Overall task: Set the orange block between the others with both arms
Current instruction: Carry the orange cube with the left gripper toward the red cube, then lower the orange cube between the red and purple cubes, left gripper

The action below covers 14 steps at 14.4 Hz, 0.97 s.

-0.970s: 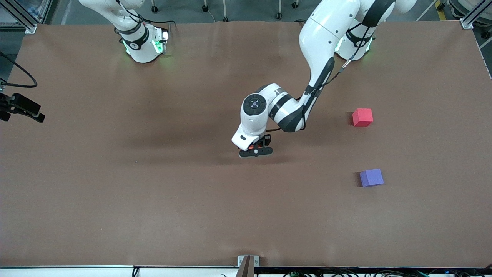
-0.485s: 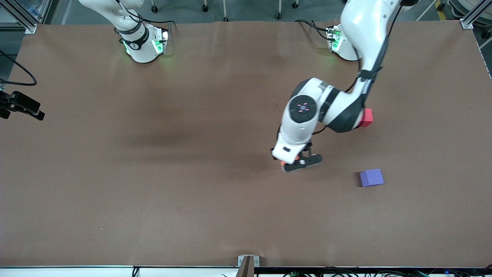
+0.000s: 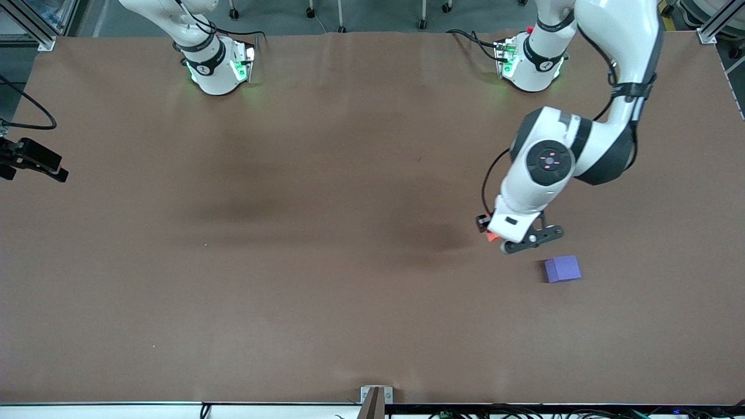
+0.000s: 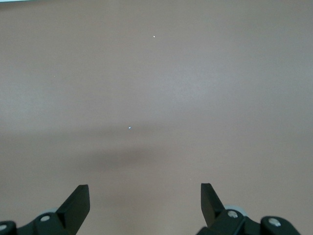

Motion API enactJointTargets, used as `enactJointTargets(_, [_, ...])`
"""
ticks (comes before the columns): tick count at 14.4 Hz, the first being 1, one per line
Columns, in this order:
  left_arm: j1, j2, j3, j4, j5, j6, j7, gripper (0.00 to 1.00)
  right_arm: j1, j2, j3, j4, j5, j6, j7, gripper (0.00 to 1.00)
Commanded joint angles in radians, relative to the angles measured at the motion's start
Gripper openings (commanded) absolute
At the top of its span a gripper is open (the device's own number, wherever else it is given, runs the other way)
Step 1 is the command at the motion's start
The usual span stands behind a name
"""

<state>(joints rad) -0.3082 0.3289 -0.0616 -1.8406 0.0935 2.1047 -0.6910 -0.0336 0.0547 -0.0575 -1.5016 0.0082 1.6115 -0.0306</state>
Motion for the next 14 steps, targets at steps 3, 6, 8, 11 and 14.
enactJointTargets(3, [0.162,-0.136,-0.015,-0.260,-0.006,0.159,0.201,0.19,0.003,-0.021,0.004,-0.009,-0.008,0.010,-0.008,1.00])
enactJointTargets(6, [0.242,-0.125,-0.017,-0.360,-0.006,0.298,0.293,0.19,0.017,-0.021,0.004,-0.009,-0.010,0.010,-0.008,1.00])
enactJointTargets(8, [0.273,-0.088,-0.017,-0.384,-0.006,0.383,0.330,0.19,0.021,-0.021,0.004,-0.008,-0.011,0.011,-0.008,1.00])
enactJointTargets(11, [0.282,-0.021,-0.015,-0.388,-0.005,0.475,0.370,0.19,0.020,-0.019,0.004,-0.008,-0.010,0.011,-0.006,1.00])
enactJointTargets(14, [0.290,0.030,-0.015,-0.394,0.000,0.526,0.390,0.19,0.021,-0.016,0.004,-0.008,-0.007,0.014,-0.005,1.00])
